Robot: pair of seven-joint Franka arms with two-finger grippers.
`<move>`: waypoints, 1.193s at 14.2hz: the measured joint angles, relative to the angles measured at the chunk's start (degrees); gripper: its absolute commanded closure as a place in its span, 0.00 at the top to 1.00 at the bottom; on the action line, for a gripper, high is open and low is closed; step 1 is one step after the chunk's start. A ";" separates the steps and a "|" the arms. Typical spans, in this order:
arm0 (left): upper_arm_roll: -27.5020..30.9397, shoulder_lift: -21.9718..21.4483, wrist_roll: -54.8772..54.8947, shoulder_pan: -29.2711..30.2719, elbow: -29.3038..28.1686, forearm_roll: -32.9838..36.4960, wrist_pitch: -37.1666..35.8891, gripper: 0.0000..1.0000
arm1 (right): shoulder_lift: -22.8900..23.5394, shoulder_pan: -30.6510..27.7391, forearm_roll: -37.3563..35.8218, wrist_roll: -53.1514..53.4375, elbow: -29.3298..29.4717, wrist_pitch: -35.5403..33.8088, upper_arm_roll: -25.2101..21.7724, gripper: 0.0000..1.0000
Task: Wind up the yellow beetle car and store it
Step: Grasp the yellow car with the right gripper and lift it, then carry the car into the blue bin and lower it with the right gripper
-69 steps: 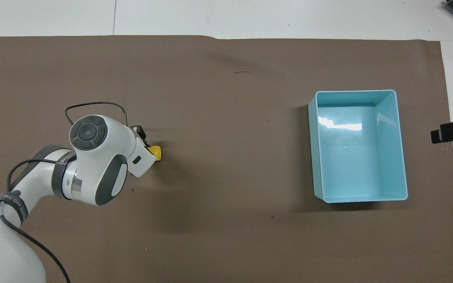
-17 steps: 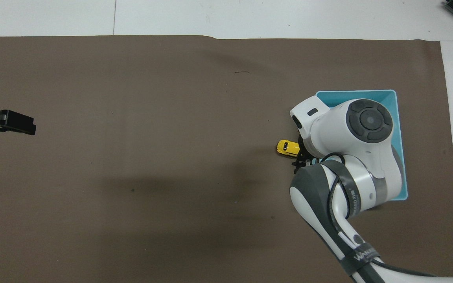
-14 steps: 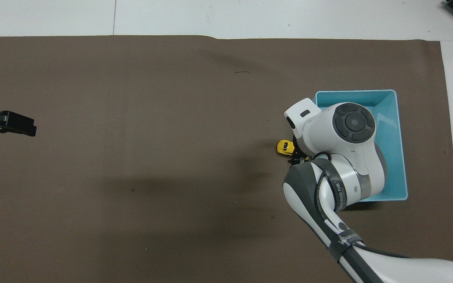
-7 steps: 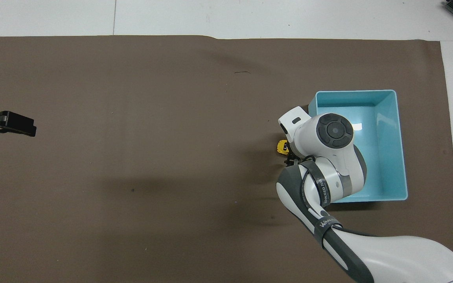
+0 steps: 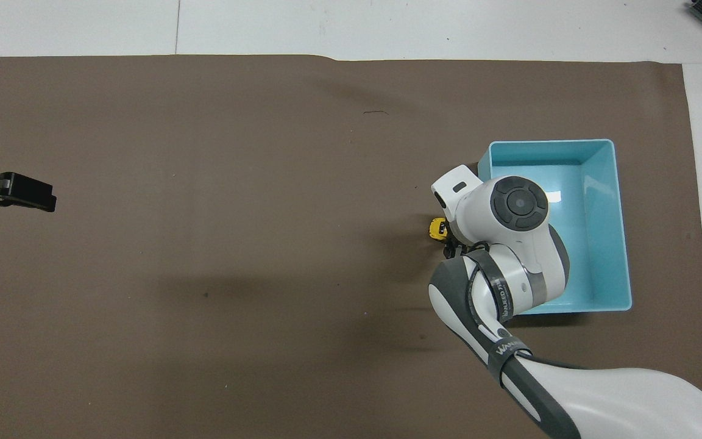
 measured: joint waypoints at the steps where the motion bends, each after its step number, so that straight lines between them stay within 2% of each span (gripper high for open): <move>1: 0.00 0.00 0.00 0.00 0.00 0.00 0.00 1.00 | 0.00 0.02 -0.09 0.00 0.01 0.00 0.00 0.01; 6: 0.00 -0.02 0.00 0.00 0.00 0.00 -0.01 1.00 | -0.02 1.31 -0.14 0.40 0.89 0.10 0.05 0.00; 10: 0.00 -0.03 0.00 0.00 0.00 0.00 -0.02 1.00 | -0.18 3.02 -0.13 2.53 4.18 -1.18 0.12 0.00; 14: 0.00 -0.03 0.00 0.00 0.00 0.00 -0.03 1.00 | -1.12 3.39 -0.07 2.59 9.01 -8.26 0.23 0.00; 17: 0.00 -0.03 0.00 0.00 0.00 0.00 -0.03 1.00 | -3.77 3.38 -0.07 2.59 11.37 -14.21 0.17 0.00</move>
